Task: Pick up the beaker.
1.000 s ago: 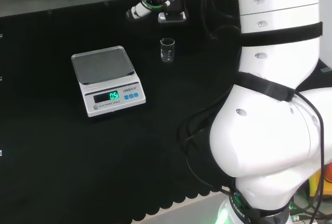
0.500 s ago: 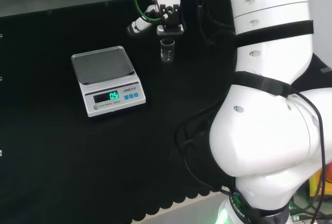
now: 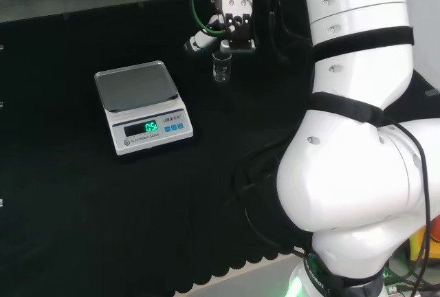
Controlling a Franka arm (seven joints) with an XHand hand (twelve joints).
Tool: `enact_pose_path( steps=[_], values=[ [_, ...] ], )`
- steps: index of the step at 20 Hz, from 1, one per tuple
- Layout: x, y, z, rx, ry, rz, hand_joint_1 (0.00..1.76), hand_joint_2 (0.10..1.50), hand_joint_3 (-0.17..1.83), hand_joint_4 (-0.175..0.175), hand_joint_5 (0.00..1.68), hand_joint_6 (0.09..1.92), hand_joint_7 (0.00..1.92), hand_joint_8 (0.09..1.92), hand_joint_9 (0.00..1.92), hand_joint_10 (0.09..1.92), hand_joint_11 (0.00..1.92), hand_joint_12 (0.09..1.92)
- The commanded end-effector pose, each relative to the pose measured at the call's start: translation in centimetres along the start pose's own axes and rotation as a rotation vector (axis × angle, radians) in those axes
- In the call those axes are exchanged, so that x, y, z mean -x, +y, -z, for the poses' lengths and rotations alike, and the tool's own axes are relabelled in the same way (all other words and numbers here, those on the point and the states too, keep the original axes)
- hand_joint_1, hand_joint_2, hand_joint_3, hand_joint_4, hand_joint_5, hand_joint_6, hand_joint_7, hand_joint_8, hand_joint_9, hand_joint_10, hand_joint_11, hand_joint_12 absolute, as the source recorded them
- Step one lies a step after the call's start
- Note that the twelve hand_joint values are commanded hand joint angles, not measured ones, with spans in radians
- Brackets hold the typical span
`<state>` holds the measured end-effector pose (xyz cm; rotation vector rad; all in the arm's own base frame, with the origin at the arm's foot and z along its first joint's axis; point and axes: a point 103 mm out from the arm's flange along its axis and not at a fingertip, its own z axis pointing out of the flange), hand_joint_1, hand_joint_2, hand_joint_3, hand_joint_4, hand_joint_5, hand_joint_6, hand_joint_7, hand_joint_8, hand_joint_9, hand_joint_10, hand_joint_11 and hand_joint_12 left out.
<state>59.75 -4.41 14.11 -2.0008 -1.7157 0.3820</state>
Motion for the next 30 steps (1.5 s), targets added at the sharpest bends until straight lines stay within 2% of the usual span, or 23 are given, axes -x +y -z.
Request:
enact_pose_path(
  steps=[1, 8, 13, 16, 17, 18, 21, 22, 29, 30],
  values=[
    [1.3, 0.4, -0.9, -0.027, 0.013, -0.038, 0.31, 0.92, 0.08, -0.124, 0.04, 0.09, 0.0, 0.32, 0.0, 0.53, 0.0, 1.47],
    [2.4, 0.7, -2.4, -0.073, -0.015, -0.053, 0.33, 0.91, 0.08, -0.123, 0.04, 0.09, 0.0, 0.32, 0.0, 0.53, 0.0, 1.47],
    [3.1, 1.5, -3.1, -0.079, 0.008, -0.056, 0.4, 0.92, 0.08, -0.117, 0.04, 0.09, 0.0, 0.33, 0.0, 0.54, 0.0, 1.48],
    [3.0, 1.8, -3.2, -0.071, 0.009, -0.071, 0.45, 0.93, 0.09, -0.104, 0.07, 0.09, 0.0, 0.49, 0.0, 0.71, 0.04, 1.47],
    [2.9, 1.9, -3.3, -0.068, -0.01, -0.046, 0.48, 0.94, 0.09, -0.099, 0.09, 0.09, 0.01, 0.57, 0.01, 0.79, 0.06, 1.47],
    [2.9, 2.1, -3.4, -0.068, -0.016, -0.036, 0.5, 0.95, 0.09, -0.095, 0.11, 0.09, 0.02, 0.64, 0.04, 0.84, 0.09, 1.47],
    [2.8, 2.4, -3.4, -0.055, -0.021, -0.068, 0.57, 0.95, 0.11, -0.091, 0.15, 0.09, 0.06, 0.74, 0.12, 0.89, 0.18, 1.44],
    [2.6, 2.6, -3.4, -0.046, -0.015, -0.065, 0.59, 0.95, 0.11, -0.09, 0.17, 0.09, 0.09, 0.75, 0.16, 0.89, 0.22, 1.43],
    [0.7, 3.6, -3.0, -0.029, -0.068, -0.123, 0.68, 0.92, 0.2, -0.099, 0.31, 0.09, 0.36, 0.73, 0.62, 0.71, 0.49, 1.3],
    [0.7, 3.6, -2.9, -0.022, -0.076, -0.108, 0.71, 0.92, 0.23, -0.1, 0.33, 0.09, 0.4, 0.72, 0.67, 0.68, 0.54, 1.29]
  ],
)
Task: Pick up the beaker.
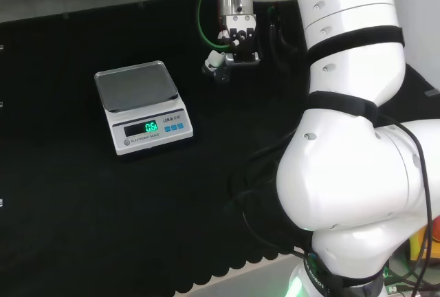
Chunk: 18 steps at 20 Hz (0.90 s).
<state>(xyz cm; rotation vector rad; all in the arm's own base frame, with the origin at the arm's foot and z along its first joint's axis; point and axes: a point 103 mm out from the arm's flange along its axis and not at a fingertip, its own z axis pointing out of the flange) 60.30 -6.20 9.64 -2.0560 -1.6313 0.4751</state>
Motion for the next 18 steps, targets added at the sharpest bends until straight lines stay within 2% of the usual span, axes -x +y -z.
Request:
enact_pose_path(
  steps=[1, 8, 14, 18],
  values=[
    [-1.45, 0.68, 0.38, 0.027, -0.051, -0.007, 0.74, 0.91, 0.25, -0.102, 0.36, 0.09, 0.43, 0.71, 0.72, 0.66, 0.58, 1.27],
    [-1.94, 1.15, 0.47, 0.045, -0.108, -0.042, 1.05, 0.82, 0.49, -0.133, 0.51, 0.09, 0.62, 0.67, 1.06, 0.43, 1.03, 0.97],
    [-1.89, 1.13, 0.68, 0.076, -0.105, -0.077, 1.17, 0.77, 0.6, -0.153, 0.56, 0.09, 0.64, 0.67, 1.12, 0.36, 1.18, 0.85],
    [-1.84, 1.01, 0.95, 0.069, -0.101, -0.09, 1.2, 0.76, 0.63, -0.17, 0.63, 0.11, 0.72, 0.68, 1.14, 0.35, 1.27, 0.76]
  ],
)
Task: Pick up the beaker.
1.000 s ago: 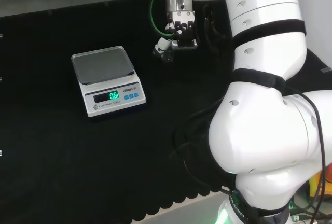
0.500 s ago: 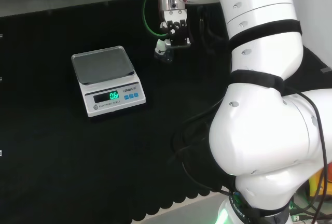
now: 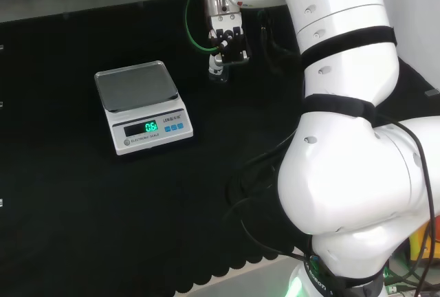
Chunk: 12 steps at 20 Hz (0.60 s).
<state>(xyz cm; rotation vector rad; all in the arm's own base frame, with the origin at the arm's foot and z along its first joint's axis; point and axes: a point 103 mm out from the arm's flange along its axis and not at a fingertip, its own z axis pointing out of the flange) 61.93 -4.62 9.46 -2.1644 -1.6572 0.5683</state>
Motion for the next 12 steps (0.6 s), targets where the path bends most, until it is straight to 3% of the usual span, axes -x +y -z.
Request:
enact_pose_path(
  steps=[1, 6, 12],
  values=[
    [0.2, -0.2, 0.5, 0.008, -0.003, -0.016, 1.2, 0.76, 0.63, -0.173, 0.66, 0.13, 0.74, 0.67, 1.15, 0.35, 1.28, 0.75],
    [-0.1, -1.1, 1.6, 0.019, -0.026, -0.017, 1.21, 0.76, 0.63, -0.175, 0.63, 0.48, 0.82, 0.71, 1.18, 0.39, 1.32, 0.69],
    [-0.5, -1.8, 2.8, 0.033, -0.032, -0.026, 1.22, 0.76, 0.63, -0.175, 0.68, 0.59, 0.93, 0.77, 1.21, 0.41, 1.34, 0.69]
  ],
)
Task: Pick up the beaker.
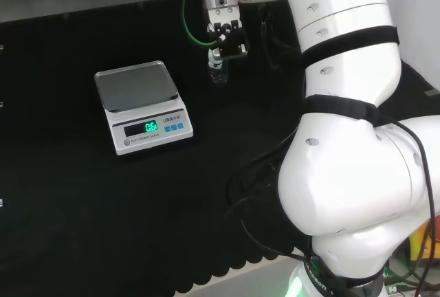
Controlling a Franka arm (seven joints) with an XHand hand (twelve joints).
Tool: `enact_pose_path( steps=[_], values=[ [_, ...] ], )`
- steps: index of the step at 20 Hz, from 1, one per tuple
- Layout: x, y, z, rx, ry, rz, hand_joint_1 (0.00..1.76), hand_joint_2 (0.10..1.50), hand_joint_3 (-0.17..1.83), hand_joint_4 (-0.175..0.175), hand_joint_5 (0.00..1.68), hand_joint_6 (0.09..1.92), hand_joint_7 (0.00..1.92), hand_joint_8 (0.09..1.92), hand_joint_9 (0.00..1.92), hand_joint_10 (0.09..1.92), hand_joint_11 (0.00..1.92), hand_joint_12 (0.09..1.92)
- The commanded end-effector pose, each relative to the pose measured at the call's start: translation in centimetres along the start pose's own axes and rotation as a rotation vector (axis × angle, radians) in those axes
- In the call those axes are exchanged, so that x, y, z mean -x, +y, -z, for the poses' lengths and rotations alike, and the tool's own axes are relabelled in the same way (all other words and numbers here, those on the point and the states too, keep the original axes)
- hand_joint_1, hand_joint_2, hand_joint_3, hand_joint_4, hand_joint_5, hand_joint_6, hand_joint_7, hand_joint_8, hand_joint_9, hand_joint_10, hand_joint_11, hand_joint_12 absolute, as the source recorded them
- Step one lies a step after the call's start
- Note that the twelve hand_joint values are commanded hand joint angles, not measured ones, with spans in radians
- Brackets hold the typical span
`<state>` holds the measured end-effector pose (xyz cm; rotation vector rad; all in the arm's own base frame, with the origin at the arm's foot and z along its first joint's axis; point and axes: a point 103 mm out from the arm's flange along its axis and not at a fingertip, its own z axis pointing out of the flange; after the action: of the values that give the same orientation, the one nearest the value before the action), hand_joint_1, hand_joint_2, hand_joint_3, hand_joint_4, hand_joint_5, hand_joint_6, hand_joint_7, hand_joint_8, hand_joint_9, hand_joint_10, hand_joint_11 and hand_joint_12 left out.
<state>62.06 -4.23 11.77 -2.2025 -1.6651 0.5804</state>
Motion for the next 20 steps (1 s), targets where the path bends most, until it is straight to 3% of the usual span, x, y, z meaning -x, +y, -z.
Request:
enact_pose_path(
  steps=[1, 7, 11, 20],
  values=[
    [-0.5, -0.5, 0.8, 0.006, -0.006, -0.008, 1.22, 0.76, 0.63, -0.175, 0.7, 0.6, 0.94, 0.77, 1.22, 0.42, 1.34, 0.69],
    [-1.2, 1.0, -1.0, -0.048, 0.002, -0.01, 1.21, 0.75, 0.63, -0.175, 0.73, 0.62, 0.94, 0.78, 1.21, 0.42, 1.36, 0.68],
    [-1.3, 1.9, -2.0, -0.083, 0.013, -0.016, 1.18, 0.73, 0.65, -0.175, 0.67, 0.63, 0.83, 0.75, 1.17, 0.37, 1.28, 0.73],
    [-1.6, 2.4, -2.2, -0.085, -0.008, -0.02, 1.14, 0.71, 0.67, -0.175, 0.68, 0.65, 0.82, 0.72, 1.15, 0.33, 1.2, 0.82]
  ],
)
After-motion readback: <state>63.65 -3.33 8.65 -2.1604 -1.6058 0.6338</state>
